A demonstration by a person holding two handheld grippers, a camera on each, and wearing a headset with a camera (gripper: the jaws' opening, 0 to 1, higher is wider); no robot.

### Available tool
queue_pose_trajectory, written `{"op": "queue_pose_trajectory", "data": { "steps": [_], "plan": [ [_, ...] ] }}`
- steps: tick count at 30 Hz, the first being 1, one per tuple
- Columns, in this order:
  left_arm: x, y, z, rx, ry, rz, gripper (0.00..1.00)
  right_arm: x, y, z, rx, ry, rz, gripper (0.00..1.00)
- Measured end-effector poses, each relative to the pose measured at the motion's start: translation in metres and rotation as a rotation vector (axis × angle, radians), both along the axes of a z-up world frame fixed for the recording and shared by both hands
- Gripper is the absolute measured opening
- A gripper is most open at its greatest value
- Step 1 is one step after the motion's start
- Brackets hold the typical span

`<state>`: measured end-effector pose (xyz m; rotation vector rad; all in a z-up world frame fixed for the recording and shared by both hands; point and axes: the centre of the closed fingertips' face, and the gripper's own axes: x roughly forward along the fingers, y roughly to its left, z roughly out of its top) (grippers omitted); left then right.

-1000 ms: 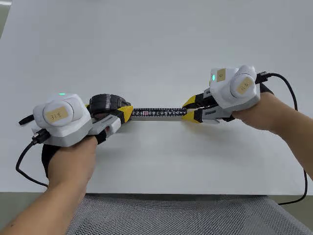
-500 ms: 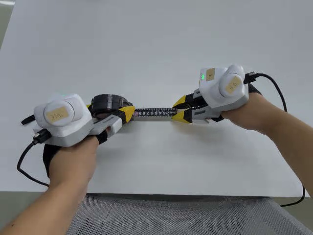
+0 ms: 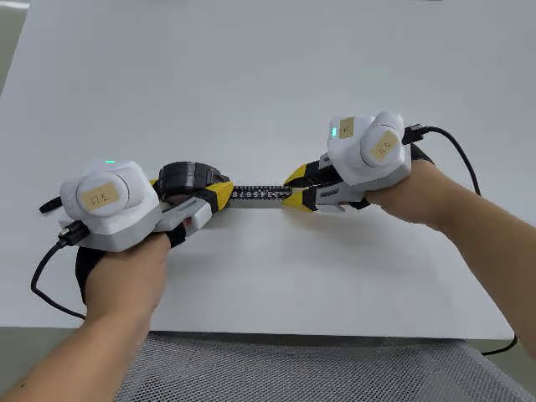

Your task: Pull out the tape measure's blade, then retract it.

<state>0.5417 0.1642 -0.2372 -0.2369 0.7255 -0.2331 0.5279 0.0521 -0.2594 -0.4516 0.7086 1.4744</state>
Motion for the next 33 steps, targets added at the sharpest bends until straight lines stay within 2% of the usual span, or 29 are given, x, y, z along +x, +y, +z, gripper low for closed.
{"op": "queue_pose_trajectory", "data": {
  "steps": [33],
  "plan": [
    [0.001, 0.001, 0.000, -0.007, -0.001, 0.001, 0.57, -0.001, 0.046, 0.000, 0.047, 0.013, 0.019, 0.10]
  ]
}}
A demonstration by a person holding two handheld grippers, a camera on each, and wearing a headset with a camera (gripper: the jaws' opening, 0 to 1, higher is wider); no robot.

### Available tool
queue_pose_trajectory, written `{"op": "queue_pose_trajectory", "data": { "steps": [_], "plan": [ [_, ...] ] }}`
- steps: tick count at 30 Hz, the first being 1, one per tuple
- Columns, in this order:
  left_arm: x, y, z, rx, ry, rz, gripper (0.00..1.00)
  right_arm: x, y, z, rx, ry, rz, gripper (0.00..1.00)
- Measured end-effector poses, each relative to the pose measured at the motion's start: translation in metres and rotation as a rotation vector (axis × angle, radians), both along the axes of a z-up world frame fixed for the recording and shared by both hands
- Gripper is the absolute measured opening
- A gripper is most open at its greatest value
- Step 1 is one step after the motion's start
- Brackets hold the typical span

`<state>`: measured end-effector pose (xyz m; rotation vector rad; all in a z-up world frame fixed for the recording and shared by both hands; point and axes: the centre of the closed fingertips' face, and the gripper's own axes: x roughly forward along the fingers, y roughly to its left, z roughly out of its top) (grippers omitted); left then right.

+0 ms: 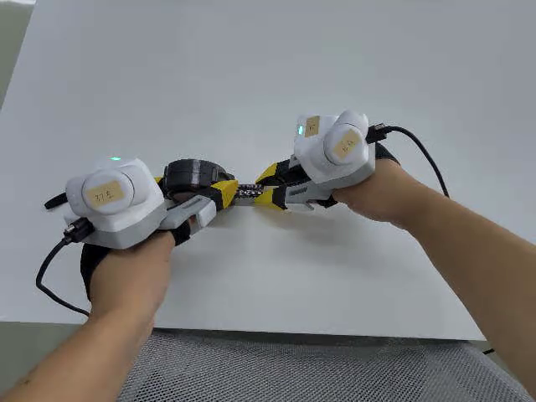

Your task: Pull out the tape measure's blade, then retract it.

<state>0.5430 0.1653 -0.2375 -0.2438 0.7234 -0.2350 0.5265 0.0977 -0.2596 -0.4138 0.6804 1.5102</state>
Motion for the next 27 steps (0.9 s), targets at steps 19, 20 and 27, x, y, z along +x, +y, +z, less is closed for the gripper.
{"op": "queue_pose_trajectory", "data": {
  "steps": [19, 20, 27],
  "plan": [
    [-0.001, -0.001, 0.000, -0.005, 0.001, 0.001, 0.57, -0.002, 0.015, -0.001, 0.017, 0.006, 0.001, 0.10],
    [-0.001, -0.001, 0.000, -0.004, 0.001, 0.001, 0.57, -0.002, 0.015, -0.001, 0.018, 0.007, 0.001, 0.10],
    [-0.001, -0.001, 0.000, -0.005, -0.001, 0.003, 0.57, -0.001, 0.019, -0.002, 0.022, 0.010, 0.000, 0.10]
  ]
}}
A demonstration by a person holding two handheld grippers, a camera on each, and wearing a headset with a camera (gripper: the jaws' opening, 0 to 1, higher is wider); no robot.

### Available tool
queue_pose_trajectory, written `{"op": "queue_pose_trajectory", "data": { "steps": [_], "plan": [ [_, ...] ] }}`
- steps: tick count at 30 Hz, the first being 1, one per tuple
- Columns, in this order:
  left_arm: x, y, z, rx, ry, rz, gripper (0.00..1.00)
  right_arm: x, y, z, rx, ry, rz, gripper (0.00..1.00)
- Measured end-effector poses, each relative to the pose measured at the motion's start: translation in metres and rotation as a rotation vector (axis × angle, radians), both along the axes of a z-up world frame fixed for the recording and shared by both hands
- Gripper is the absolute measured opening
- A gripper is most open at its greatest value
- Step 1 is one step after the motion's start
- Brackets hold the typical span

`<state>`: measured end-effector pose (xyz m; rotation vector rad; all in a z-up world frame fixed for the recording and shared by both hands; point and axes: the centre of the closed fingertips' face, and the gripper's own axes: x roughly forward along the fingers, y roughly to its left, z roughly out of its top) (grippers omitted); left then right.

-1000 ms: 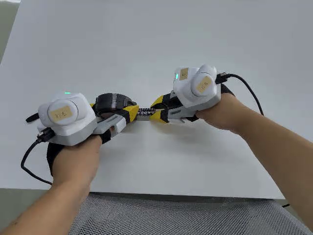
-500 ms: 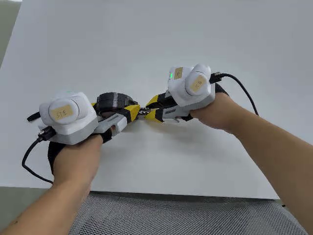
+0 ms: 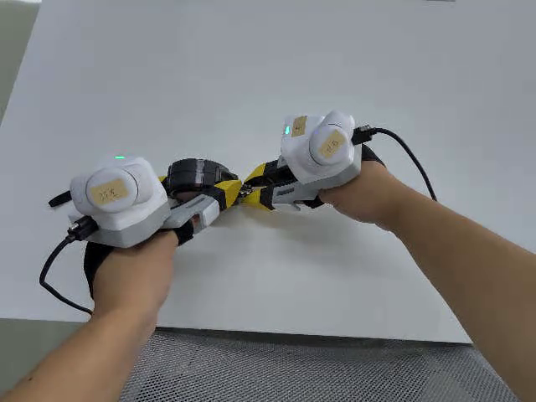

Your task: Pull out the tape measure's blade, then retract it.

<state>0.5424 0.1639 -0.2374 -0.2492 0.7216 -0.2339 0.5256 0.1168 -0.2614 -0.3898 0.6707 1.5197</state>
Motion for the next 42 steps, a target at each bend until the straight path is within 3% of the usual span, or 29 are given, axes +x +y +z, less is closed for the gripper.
{"op": "queue_pose_trajectory", "data": {
  "steps": [18, 26, 42],
  "plan": [
    [0.0004, 0.0002, 0.0001, -0.004, -0.002, 0.003, 0.58, 0.0021, 0.0030, -0.0026, 0.008, 0.001, -0.009, 0.11],
    [0.0002, -0.0005, 0.0016, 0.004, -0.026, -0.006, 0.59, 0.0007, 0.0036, -0.0033, 0.003, -0.003, -0.009, 0.12],
    [-0.0010, -0.0027, 0.0007, 0.017, -0.006, -0.018, 0.64, -0.0026, 0.0046, 0.0033, -0.001, -0.007, -0.008, 0.13]
  ]
}}
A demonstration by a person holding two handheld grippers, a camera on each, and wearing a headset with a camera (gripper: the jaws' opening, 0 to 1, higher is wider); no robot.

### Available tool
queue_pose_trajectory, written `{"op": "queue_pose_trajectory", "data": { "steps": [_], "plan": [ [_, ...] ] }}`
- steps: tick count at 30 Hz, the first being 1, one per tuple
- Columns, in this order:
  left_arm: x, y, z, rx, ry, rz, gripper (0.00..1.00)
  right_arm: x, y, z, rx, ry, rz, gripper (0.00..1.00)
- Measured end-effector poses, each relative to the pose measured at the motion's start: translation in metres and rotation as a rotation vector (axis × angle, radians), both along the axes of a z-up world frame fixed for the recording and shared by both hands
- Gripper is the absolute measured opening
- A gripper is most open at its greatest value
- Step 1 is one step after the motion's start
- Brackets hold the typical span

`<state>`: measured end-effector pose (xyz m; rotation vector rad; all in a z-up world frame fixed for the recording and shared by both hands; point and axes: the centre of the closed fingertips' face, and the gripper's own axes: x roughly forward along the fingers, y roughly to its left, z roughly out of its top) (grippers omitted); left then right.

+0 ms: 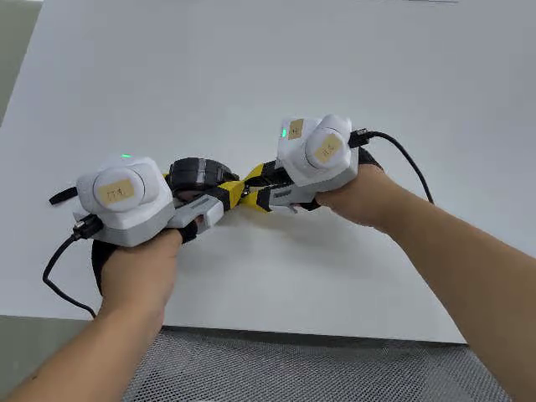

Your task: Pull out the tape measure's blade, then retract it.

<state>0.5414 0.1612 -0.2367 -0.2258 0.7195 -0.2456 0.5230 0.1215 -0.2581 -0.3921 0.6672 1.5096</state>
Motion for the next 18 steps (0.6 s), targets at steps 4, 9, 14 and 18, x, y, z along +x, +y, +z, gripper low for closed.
{"op": "queue_pose_trajectory", "data": {
  "steps": [4, 9, 14, 18],
  "plan": [
    [0.0002, -0.0003, -0.0002, 0.005, 0.001, -0.004, 0.64, 0.0013, -0.0013, -0.0003, -0.001, 0.005, -0.008, 0.15],
    [0.0003, 0.0012, 0.0004, 0.016, -0.006, -0.006, 0.65, 0.0024, -0.0023, -0.0008, 0.000, 0.010, -0.012, 0.16],
    [0.0016, 0.0047, 0.0019, 0.027, -0.010, 0.002, 0.70, 0.0034, -0.0035, 0.0003, 0.004, 0.011, -0.021, 0.18],
    [0.0012, 0.0050, 0.0031, 0.024, -0.014, 0.000, 0.69, 0.0033, -0.0054, 0.0024, 0.013, 0.023, -0.039, 0.21]
  ]
}}
